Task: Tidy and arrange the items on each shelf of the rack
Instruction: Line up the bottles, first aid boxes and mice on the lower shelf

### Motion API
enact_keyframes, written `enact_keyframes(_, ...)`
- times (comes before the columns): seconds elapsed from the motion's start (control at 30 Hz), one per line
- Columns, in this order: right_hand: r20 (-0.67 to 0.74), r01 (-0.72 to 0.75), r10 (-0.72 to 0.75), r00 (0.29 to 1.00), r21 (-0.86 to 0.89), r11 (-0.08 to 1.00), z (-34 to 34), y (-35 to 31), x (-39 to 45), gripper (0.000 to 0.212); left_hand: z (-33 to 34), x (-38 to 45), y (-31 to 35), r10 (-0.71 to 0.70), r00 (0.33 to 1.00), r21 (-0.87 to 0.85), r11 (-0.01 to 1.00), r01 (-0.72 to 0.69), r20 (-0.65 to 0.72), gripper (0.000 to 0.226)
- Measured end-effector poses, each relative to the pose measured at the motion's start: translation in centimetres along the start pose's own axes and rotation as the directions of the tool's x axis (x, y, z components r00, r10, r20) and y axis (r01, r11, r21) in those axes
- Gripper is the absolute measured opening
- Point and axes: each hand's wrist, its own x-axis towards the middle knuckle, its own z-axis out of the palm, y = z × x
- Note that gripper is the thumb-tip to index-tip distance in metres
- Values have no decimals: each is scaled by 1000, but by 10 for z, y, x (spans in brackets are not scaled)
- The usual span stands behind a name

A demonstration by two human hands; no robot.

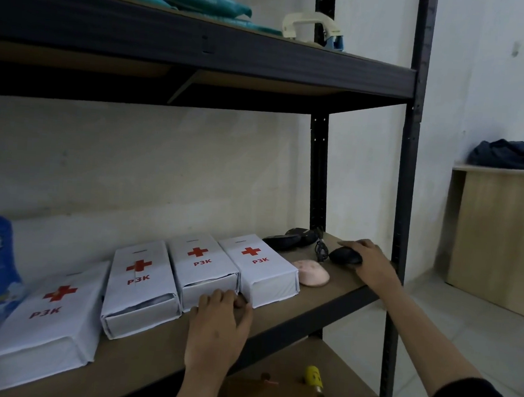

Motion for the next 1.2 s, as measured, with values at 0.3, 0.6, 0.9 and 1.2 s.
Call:
enact_keyframes(0.3, 77, -42, 44, 996, -20, 999, 2, -17, 18, 62, -5, 2, 3, -30, 998, -8, 999, 31, 61, 30)
enact_keyframes(0.6, 229, 249, -229, 946, -60, 967, 41, -84, 94, 60, -9, 6, 6, -52, 996, -50, 997, 56, 70, 22)
enact_keyframes(0.9, 181, 237, -223, 958, -63, 969, 70, -98, 118, 40, -12, 11, 8, -66, 993, -18, 997, 69, 98, 28)
enact_keyframes(1.2, 255, 36, -78, 964, 166, 985, 77, -94, 118, 34, -12, 11, 9, -55, 992, -3, 998, 56, 114, 27)
